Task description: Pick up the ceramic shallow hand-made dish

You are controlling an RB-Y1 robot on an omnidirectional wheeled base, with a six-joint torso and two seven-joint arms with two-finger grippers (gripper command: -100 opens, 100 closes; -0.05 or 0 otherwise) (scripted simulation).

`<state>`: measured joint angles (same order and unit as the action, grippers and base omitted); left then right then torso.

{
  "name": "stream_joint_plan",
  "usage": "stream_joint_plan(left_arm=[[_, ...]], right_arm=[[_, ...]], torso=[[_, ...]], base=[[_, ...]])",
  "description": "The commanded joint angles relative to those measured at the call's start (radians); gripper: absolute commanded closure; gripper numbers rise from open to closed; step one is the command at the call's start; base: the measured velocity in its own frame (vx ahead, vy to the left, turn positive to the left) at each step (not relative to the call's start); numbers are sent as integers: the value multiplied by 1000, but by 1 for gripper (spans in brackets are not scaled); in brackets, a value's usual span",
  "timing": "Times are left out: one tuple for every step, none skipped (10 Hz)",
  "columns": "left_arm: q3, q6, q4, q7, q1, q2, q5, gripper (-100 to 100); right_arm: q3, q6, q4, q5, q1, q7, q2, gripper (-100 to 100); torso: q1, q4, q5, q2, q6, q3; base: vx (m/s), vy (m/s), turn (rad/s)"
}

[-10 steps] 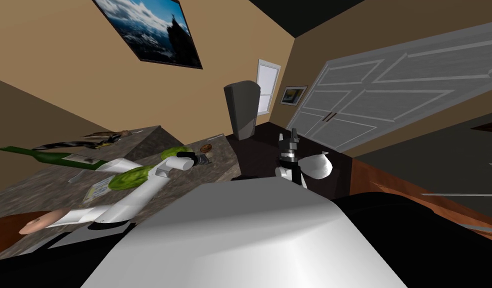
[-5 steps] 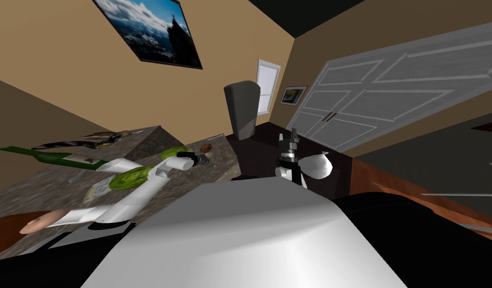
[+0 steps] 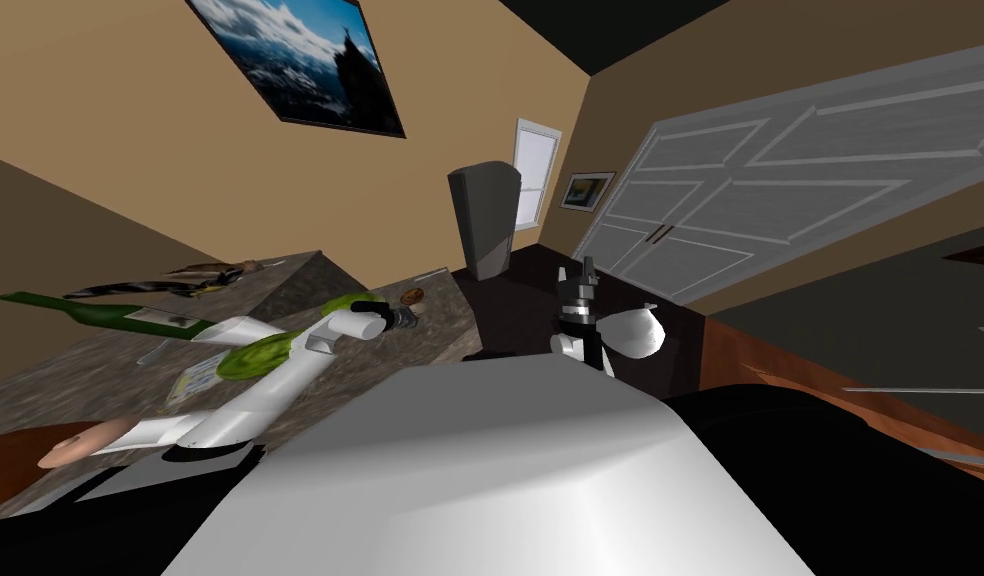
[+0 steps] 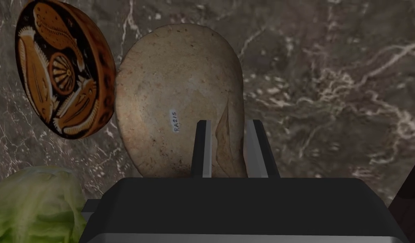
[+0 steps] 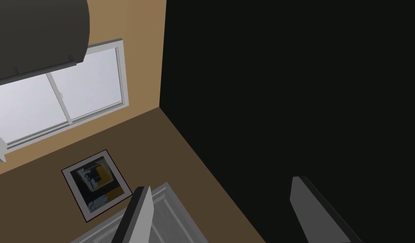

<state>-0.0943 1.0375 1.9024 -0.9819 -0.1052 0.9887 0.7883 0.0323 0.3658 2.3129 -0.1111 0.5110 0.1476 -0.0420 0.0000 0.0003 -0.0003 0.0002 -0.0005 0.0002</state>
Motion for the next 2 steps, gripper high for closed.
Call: stream_joint_plan(left_arm=[[0,0,0,0,0,0,0,100],[0,2,2,-2,0,1,0,0]], right_arm=[[0,0,0,0,0,0,0,0],[0,0,0,0,0,0,0,0]], torso=[[0,0,0,0,0,0],[0,0,0,0,0,0]], base=[[0,0,0],[0,0,0]])
